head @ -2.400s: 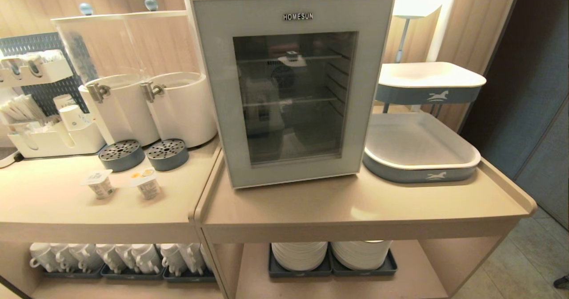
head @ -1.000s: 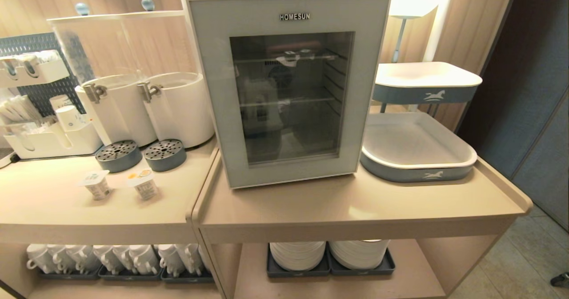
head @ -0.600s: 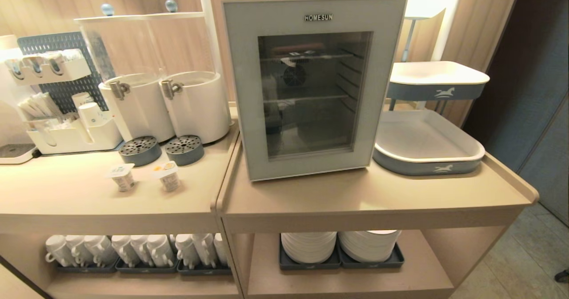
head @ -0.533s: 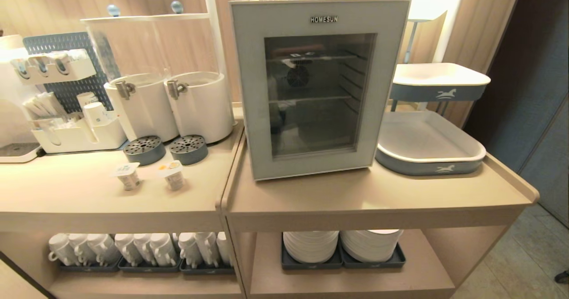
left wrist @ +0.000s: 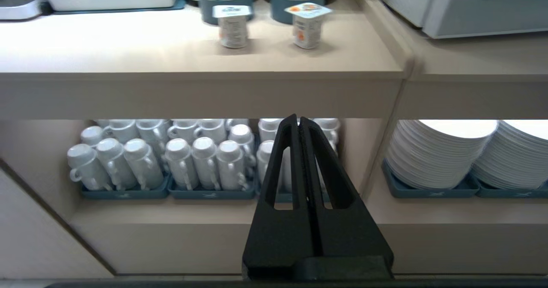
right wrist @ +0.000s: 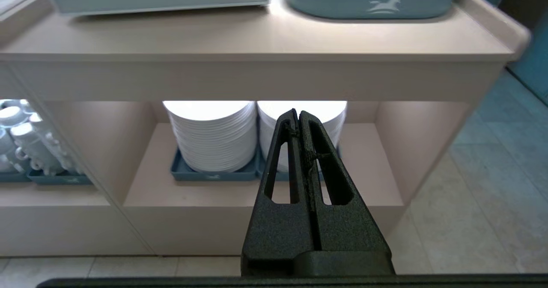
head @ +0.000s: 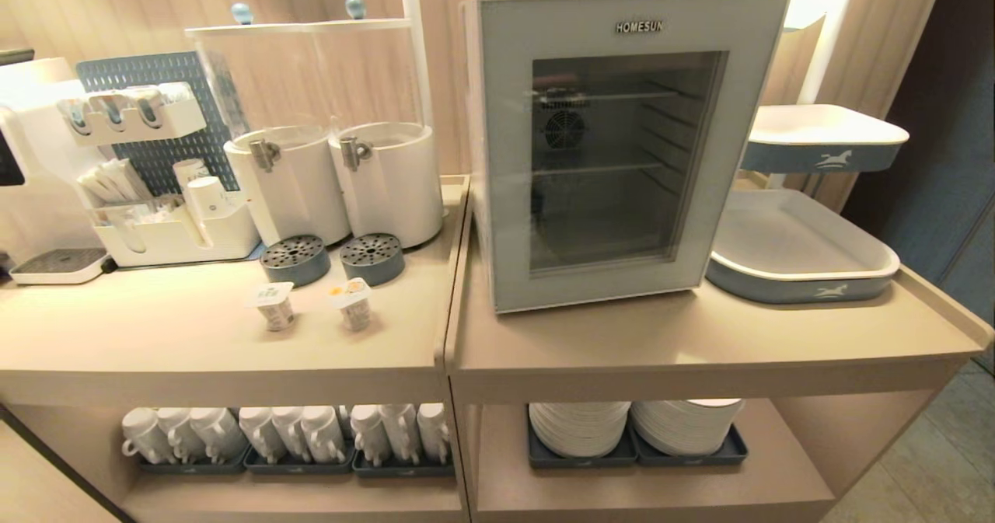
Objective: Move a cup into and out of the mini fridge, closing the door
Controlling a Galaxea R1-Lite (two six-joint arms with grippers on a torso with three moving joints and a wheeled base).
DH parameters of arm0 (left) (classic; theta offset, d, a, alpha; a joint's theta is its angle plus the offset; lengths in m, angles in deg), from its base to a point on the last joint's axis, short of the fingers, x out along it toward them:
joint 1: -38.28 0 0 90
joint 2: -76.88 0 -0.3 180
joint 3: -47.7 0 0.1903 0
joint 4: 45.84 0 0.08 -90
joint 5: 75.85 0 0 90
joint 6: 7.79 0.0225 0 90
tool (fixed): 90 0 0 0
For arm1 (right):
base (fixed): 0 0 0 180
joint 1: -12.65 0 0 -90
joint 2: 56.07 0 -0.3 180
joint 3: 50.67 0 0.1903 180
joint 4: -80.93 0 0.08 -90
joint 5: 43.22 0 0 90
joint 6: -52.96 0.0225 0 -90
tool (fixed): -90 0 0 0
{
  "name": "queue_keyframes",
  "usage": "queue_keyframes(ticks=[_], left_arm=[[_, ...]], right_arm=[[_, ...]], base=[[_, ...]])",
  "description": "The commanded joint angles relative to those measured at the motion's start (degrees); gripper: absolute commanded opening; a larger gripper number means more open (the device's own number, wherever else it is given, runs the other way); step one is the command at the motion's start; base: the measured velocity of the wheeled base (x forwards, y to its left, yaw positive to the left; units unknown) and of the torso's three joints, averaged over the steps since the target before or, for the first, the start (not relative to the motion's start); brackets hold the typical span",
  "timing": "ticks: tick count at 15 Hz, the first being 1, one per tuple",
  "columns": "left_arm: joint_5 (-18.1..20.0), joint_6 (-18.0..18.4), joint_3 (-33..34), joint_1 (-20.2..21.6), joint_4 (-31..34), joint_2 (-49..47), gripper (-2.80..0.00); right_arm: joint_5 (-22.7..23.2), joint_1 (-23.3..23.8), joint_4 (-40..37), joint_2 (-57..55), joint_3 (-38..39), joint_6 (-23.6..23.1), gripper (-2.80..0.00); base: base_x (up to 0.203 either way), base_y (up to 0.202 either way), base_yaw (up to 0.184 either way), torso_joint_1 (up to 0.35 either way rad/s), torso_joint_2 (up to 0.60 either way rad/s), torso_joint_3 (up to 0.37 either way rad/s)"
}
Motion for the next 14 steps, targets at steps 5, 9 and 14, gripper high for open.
queue_keyframes(ticks=[5,9,14], left_arm=[[0.01,-0.05,0.09,0.04,-0.02,-0.02,-2.8],[0.01,-0.05,0.09,0.04,-0.02,0.01,-2.8],[0.01,-0.05,0.09,0.04,-0.02,0.01,-2.8]], right_arm=[[0.03,-0.02,0.0,-0.1,0.06,0.47,-2.8],[0.03,-0.05,-0.05,-0.1,0.06,0.47,-2.8],[0.03,0.01,-0.05,-0.1,0.05,0.47,-2.8]], base=[[0.0,0.195,0.002,0.003,0.0,0.003],[0.0,0.193,0.002,0.002,0.0,0.002],[0.0,0.192,0.001,0.002,0.0,0.0]])
